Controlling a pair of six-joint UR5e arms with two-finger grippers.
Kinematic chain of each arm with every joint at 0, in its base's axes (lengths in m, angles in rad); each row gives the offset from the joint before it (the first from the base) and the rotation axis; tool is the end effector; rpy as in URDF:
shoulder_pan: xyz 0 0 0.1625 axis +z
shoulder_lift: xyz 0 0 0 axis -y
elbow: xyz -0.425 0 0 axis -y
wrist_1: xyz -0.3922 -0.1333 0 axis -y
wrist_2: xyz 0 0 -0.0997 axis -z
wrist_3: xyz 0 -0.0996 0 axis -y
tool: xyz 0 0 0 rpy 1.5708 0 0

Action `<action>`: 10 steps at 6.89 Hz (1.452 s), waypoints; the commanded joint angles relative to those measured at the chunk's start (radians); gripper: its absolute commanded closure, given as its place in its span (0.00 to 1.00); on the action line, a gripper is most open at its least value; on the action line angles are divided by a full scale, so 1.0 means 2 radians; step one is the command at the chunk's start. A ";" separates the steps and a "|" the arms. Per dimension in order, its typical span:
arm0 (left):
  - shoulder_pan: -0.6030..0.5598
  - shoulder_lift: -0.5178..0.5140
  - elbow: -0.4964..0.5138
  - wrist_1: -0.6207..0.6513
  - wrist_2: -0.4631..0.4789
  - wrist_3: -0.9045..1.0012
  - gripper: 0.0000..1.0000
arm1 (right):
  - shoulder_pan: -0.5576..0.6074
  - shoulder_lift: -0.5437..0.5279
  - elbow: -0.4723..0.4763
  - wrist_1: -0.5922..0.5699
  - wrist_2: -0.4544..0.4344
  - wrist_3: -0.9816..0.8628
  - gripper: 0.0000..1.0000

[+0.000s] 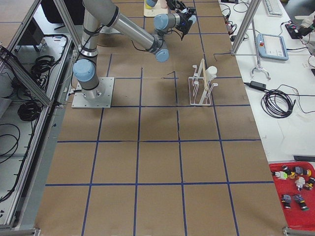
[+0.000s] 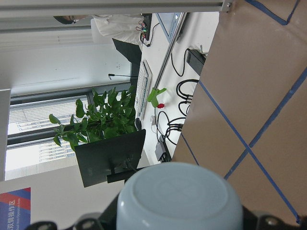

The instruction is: Transfer IKEA cup to right arm and place on rack

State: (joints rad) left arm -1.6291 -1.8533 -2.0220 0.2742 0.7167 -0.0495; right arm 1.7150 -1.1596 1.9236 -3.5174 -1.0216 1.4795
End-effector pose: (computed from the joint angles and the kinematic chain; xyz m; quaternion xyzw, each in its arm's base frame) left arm -0.2379 -0.4996 0.3684 -0.2219 -0.7723 0.4605 0.3772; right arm 0.2652 -0.5369 0.3409 0.3761 0.7211 -0.2059 0.5442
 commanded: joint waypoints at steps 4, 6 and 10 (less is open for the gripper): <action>0.096 0.019 -0.024 -0.023 0.005 -0.001 0.04 | -0.020 0.005 -0.009 0.000 0.000 -0.059 0.84; 0.101 0.035 0.011 -0.155 0.096 0.000 0.04 | -0.063 0.005 -0.013 0.000 -0.005 -0.207 0.89; 0.073 0.030 0.137 -0.498 0.297 0.000 0.03 | -0.150 0.005 -0.018 -0.007 -0.018 -0.688 0.95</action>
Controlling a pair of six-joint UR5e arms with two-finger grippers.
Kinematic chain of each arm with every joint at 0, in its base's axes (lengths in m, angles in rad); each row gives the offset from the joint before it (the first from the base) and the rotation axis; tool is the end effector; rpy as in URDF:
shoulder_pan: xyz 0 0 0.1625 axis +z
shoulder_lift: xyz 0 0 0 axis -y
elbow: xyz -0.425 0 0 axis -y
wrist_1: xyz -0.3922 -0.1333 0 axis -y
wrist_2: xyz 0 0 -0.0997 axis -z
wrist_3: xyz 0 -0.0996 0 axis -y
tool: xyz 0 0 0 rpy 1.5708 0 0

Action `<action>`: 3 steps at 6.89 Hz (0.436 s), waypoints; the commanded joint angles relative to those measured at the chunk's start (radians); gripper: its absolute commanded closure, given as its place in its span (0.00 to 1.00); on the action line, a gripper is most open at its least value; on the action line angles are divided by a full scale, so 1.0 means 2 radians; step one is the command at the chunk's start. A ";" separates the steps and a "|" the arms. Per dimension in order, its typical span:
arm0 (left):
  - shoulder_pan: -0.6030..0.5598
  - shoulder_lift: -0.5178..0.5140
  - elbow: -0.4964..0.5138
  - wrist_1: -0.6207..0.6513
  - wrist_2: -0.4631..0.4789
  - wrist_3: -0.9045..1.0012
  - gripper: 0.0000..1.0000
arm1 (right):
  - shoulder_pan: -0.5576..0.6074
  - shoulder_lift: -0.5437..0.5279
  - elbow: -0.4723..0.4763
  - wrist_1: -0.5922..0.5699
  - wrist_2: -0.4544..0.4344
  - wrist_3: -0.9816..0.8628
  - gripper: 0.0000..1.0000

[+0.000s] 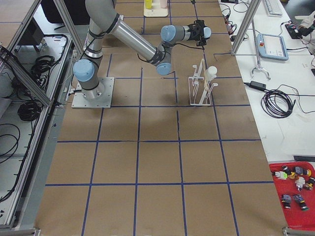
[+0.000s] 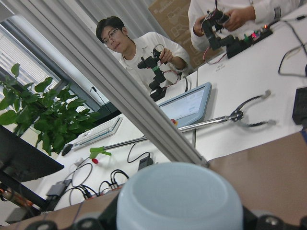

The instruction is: Transfer IKEA cup to right arm and place on rack

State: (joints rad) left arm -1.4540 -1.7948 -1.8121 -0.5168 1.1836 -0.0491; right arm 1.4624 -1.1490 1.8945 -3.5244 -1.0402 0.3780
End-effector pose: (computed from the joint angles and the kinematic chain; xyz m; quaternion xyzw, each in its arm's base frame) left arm -0.1023 -0.5950 0.3796 0.0222 -0.9405 0.2908 0.1744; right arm 0.1201 -0.5943 0.3469 0.0467 0.8067 -0.5141 0.2875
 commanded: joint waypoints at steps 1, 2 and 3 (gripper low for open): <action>-0.040 0.002 0.062 -0.191 0.126 0.000 0.02 | -0.057 0.003 -0.008 0.000 -0.011 -0.258 0.95; -0.060 0.007 0.096 -0.285 0.160 0.000 0.02 | -0.084 0.021 -0.024 0.000 -0.007 -0.326 0.95; -0.065 0.024 0.130 -0.393 0.172 0.001 0.02 | -0.111 0.046 -0.054 -0.002 -0.002 -0.344 0.95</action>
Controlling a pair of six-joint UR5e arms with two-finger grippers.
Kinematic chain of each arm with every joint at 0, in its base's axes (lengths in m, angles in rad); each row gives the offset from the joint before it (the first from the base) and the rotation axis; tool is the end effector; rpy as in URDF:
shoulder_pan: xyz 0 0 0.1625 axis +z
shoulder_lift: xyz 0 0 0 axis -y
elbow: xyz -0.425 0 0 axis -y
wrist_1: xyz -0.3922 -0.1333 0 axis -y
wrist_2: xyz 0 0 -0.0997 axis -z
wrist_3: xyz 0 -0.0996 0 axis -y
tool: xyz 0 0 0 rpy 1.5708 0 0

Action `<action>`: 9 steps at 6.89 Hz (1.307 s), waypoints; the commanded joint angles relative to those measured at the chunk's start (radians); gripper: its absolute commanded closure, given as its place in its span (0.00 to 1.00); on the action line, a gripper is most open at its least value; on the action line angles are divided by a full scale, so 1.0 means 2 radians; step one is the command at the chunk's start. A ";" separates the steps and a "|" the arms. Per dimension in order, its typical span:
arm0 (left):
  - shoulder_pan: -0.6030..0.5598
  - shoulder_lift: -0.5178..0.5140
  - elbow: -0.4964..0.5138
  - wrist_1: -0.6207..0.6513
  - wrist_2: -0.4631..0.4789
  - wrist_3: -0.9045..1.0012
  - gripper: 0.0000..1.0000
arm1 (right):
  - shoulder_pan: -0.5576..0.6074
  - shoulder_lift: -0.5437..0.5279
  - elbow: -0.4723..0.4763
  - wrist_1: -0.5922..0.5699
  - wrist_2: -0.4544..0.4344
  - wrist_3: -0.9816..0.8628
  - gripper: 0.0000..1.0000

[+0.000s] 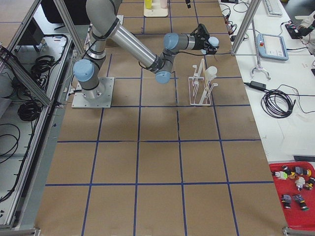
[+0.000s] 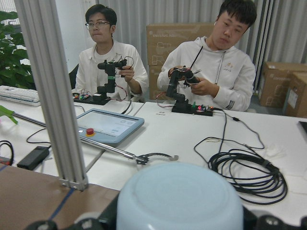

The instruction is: Transfer IKEA cup to right arm and place on rack

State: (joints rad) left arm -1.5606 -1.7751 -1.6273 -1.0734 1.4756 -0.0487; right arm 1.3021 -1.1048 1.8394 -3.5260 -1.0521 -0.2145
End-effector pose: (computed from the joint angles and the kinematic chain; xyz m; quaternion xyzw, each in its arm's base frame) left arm -0.1368 -0.5868 0.4045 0.0236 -0.9916 0.1170 0.0495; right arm 0.0175 -0.6245 0.3433 -0.1255 0.7958 -0.5881 0.0715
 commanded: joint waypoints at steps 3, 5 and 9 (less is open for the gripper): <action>0.003 0.060 0.070 -0.252 0.060 0.055 0.02 | -0.066 0.085 -0.083 -0.013 0.022 -0.048 0.95; 0.003 0.071 0.057 -0.250 0.053 0.056 0.01 | -0.067 0.094 -0.062 -0.018 0.025 -0.048 0.95; 0.004 0.082 0.034 -0.238 0.054 0.057 0.01 | -0.067 0.098 -0.037 -0.040 0.025 -0.048 0.95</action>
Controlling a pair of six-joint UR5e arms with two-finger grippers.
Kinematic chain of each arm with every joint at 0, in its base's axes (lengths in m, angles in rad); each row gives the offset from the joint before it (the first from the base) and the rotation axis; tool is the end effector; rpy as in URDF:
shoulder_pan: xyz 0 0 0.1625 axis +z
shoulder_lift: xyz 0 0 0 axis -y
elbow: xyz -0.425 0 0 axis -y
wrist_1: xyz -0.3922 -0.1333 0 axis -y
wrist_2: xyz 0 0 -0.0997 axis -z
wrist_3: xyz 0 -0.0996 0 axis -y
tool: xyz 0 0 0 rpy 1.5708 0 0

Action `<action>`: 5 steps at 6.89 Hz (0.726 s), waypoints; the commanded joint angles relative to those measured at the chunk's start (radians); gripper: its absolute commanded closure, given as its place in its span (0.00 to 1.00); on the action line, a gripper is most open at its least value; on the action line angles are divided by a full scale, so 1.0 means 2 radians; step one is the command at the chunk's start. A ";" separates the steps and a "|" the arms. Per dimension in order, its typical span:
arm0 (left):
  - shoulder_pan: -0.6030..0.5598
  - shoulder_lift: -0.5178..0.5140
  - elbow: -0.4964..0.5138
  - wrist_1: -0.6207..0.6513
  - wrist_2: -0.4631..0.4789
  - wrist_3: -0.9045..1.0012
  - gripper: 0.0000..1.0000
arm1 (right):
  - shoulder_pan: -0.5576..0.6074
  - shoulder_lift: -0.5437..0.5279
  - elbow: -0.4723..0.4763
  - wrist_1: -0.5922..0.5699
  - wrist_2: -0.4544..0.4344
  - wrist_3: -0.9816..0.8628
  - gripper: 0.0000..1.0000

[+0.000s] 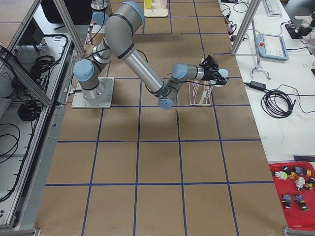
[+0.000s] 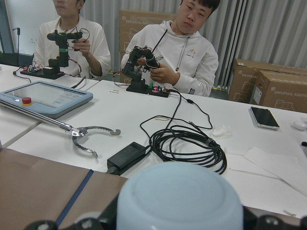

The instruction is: Transfer IKEA cup to right arm and place on rack

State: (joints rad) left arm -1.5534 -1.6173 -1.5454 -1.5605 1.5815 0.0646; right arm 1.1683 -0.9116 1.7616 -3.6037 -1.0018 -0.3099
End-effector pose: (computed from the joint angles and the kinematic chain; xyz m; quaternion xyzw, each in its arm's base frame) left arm -0.1233 -0.5127 0.4781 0.0236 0.9997 0.0056 0.0051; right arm -0.0765 -0.6571 0.2644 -0.1195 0.8032 -0.5828 0.0318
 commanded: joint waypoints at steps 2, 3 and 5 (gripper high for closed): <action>0.000 0.004 -0.009 0.015 0.000 0.001 0.01 | 0.000 0.011 0.003 -0.018 0.000 0.002 0.95; 0.001 0.006 -0.010 0.017 0.000 0.002 0.01 | 0.000 0.011 0.009 -0.018 0.000 0.002 0.94; 0.001 0.008 -0.010 0.019 0.000 0.007 0.01 | 0.000 0.006 0.019 -0.018 0.000 0.002 0.86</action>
State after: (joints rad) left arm -1.5517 -1.6036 -1.5643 -1.5255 1.5816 0.0746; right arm 1.1674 -0.8940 1.7906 -3.6395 -1.0017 -0.3042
